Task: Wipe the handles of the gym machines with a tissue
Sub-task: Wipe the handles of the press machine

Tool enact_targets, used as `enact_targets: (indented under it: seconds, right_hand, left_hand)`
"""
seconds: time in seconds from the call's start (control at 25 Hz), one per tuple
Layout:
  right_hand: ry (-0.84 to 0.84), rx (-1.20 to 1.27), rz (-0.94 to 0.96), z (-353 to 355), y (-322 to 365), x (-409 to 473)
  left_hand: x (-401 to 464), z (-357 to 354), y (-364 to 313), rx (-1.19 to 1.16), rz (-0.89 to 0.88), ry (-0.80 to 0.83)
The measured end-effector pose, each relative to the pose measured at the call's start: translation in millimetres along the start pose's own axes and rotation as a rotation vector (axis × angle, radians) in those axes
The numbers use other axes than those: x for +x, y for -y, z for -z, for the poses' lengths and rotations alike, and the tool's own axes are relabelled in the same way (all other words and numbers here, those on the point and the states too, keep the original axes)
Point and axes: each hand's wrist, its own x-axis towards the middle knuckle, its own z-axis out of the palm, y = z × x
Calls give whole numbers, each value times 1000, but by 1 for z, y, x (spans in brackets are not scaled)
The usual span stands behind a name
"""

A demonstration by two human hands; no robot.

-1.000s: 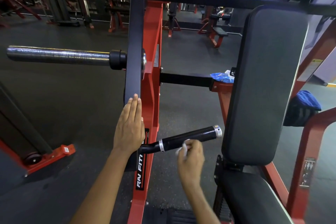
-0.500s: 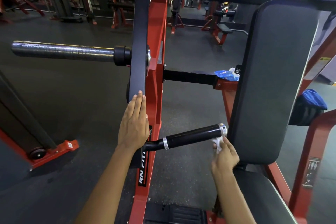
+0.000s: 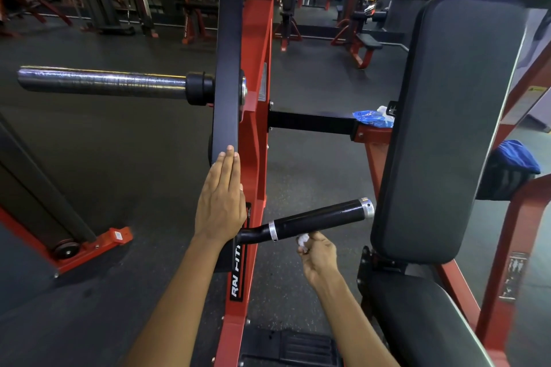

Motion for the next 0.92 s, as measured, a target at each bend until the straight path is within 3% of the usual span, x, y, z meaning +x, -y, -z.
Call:
enact_targets:
  seconds: [0.24, 0.48, 0.6, 0.76, 0.92]
  right_hand:
    - [121, -268, -5, -16, -18, -7]
    - [260, -637, 16, -3, 11, -25]
    - [238, -746, 147, -2, 39, -38]
    - [193, -720, 321, -19, 84, -48]
    - [241, -953, 524, -44, 108, -58]
  left_hand:
    - [0, -1, 1, -14, 0, 4]
    - [1, -1, 2, -48, 1, 25]
    - [0, 3, 3, -71, -3, 49]
    - [5, 18, 3, -188, 2, 75]
    - [6, 51, 8, -350, 79, 50]
